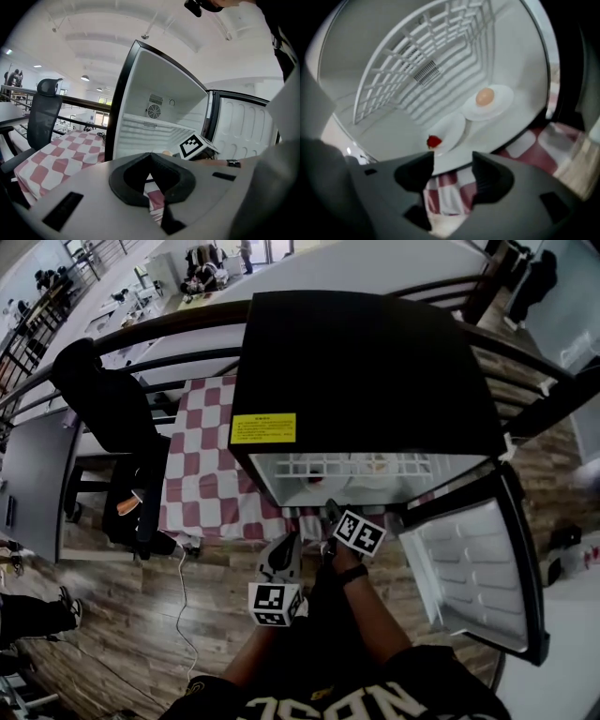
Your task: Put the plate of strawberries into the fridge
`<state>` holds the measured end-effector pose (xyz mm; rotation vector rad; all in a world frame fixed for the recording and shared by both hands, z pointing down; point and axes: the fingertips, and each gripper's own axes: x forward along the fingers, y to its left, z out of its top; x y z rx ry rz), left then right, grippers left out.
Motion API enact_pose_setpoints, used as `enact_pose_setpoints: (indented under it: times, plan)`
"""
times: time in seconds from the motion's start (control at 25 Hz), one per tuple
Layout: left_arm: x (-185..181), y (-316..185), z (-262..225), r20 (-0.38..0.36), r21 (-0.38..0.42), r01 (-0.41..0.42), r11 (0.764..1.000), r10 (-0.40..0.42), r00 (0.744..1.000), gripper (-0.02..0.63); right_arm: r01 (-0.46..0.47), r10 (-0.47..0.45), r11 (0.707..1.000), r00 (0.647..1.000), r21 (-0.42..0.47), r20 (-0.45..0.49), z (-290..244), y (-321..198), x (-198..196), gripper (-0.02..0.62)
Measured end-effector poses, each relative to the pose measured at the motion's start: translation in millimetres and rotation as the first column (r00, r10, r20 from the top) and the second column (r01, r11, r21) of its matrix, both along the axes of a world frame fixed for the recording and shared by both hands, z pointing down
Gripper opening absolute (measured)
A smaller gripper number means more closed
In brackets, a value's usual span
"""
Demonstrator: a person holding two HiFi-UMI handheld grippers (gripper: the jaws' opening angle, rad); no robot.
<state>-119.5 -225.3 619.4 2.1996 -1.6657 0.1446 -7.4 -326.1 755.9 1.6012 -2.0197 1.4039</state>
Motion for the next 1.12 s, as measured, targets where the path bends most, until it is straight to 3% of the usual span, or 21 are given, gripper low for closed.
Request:
enact_pose_setpoints:
  times: [0.12, 0.24, 0.32, 0.44, 0.68, 0.88, 1.12]
  plan:
    - [-3, 2, -10, 0.005, 0.022, -0.006, 1.000, 0.006, 1.000, 0.018, 0.091, -0.066, 0.990, 0.976, 0.112, -0.209, -23, 10, 20, 0.256]
    - [-5, 6, -21, 0.000, 0.047, -0.011, 0.999, 0.011, 1.000, 0.017, 0.182, -0.105, 0.956, 0.944, 0.228, -0.314, -57, 22, 24, 0.256]
    - [-4, 11, -29, -0.006, 0.066, -0.014, 0.998, 0.015, 1.000, 0.017, 0.254, -0.114, 0.911, 0.912, 0.324, -0.393, -86, 33, 22, 0.248]
    - [1, 18, -47, -0.007, 0.105, -0.027, 0.994, 0.028, 1.000, 0.017, 0.332, -0.094, 0.828, 0.876, 0.452, -0.473, -133, 52, 16, 0.162]
    - [7, 40, -81, -0.002, 0.177, -0.051, 0.983, 0.053, 0.999, 0.017, 0.327, -0.067, 0.740, 0.905, 0.588, -0.420, -200, 103, 8, 0.065]
    - [13, 58, -107, 0.014, 0.225, -0.071, 0.972, 0.069, 0.998, 0.017, 0.317, -0.064, 0.675, 0.925, 0.666, -0.375, -248, 137, 5, 0.034]
    - [15, 72, -136, 0.021, 0.303, -0.062, 0.951, 0.058, 0.998, 0.017, 0.299, -0.059, 0.640, 0.937, 0.708, -0.343, -278, 159, 7, 0.020]
